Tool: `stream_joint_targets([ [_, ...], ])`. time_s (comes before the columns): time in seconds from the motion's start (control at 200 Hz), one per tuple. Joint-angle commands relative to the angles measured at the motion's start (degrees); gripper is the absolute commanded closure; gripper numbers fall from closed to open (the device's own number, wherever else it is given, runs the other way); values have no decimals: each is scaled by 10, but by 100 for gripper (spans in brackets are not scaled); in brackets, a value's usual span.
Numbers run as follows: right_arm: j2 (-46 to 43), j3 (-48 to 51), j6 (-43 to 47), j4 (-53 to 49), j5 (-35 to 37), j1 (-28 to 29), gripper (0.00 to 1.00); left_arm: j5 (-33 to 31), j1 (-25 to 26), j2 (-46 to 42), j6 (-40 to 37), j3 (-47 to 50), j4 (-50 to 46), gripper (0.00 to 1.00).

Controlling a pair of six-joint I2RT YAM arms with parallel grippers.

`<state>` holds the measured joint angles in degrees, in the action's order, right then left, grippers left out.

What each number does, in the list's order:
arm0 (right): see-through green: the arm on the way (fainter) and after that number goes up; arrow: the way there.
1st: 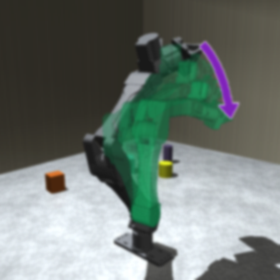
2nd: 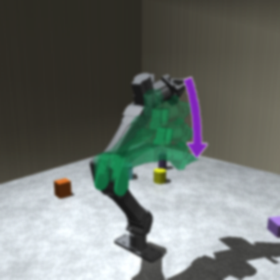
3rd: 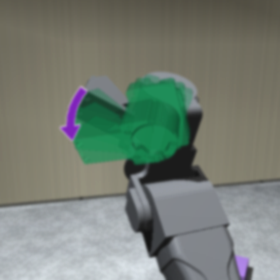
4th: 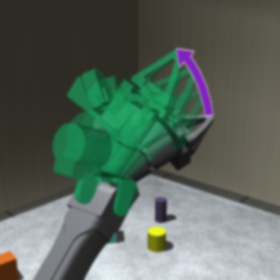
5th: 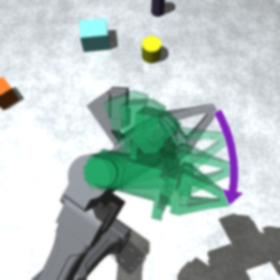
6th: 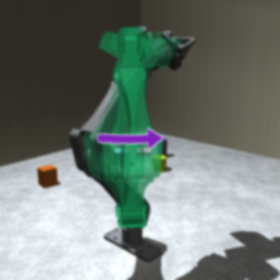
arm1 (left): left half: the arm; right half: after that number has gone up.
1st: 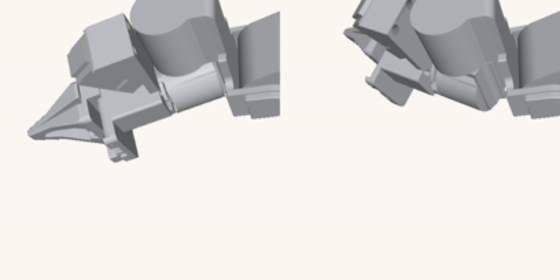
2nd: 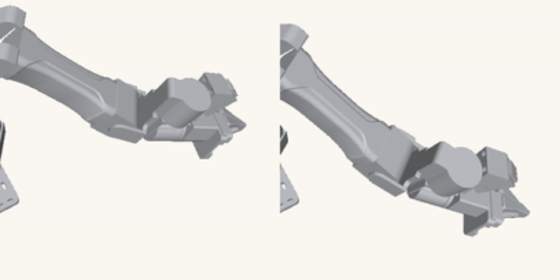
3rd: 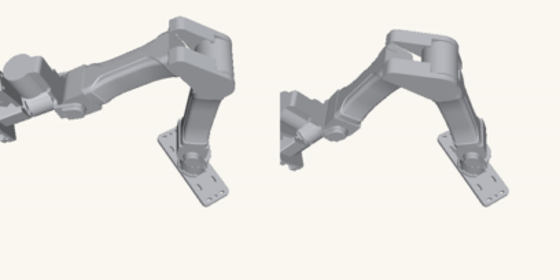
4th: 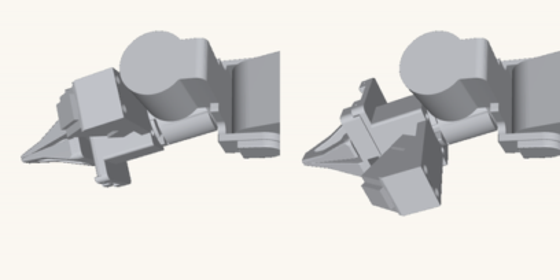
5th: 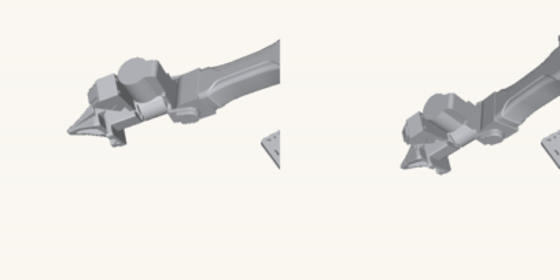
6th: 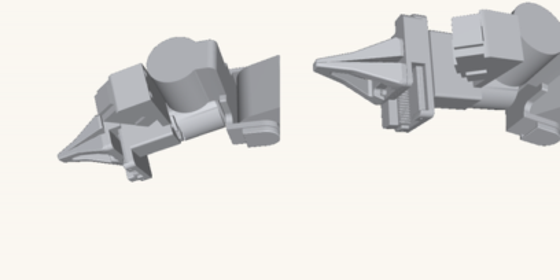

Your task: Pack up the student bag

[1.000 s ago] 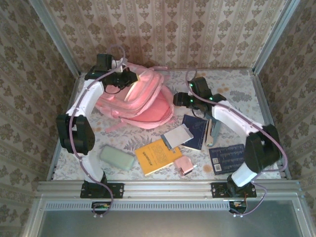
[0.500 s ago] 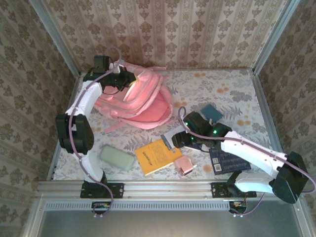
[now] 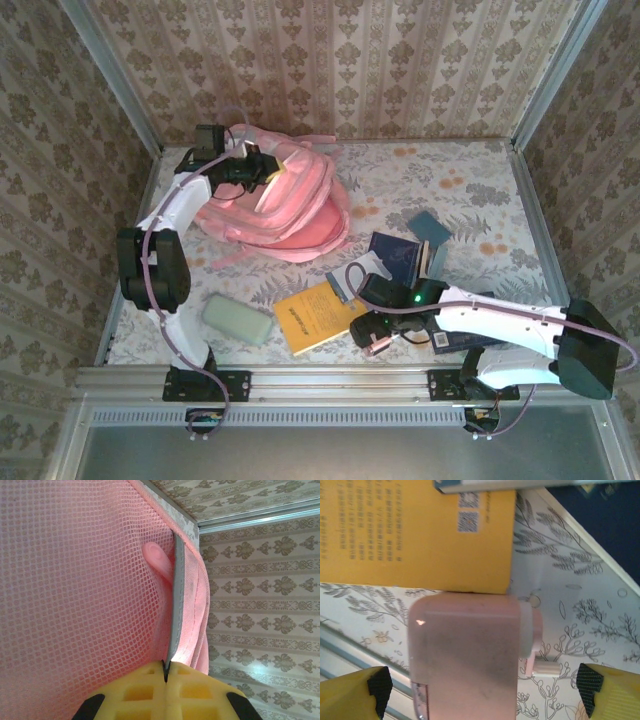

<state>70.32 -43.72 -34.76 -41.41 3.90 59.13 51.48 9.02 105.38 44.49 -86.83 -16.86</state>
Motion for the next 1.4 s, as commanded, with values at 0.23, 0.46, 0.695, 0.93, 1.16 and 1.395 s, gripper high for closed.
stream_joint_targets([
  [0.23, 67, 5, -57, 11, 46, 57, 0, 31, 0, -9, 31, 19, 64, 100],
  [0.46, 90, -8, -61, 0, 85, 64, 16, 31, -1, -7, 29, 19, 61, 100],
  [0.695, 71, -18, -61, -16, 96, 73, 41, 29, -1, -2, 26, 19, 59, 100],
  [0.93, -14, -50, -36, -61, 130, 52, 41, 43, -2, -8, 28, 7, 54, 100],
  [1.16, -91, -65, 12, 57, 74, -92, 42, 57, -8, -10, 15, -73, -14, 100],
  [1.395, 31, -153, 27, 230, -36, -222, 44, 84, -14, -12, 51, -115, -13, 100],
])
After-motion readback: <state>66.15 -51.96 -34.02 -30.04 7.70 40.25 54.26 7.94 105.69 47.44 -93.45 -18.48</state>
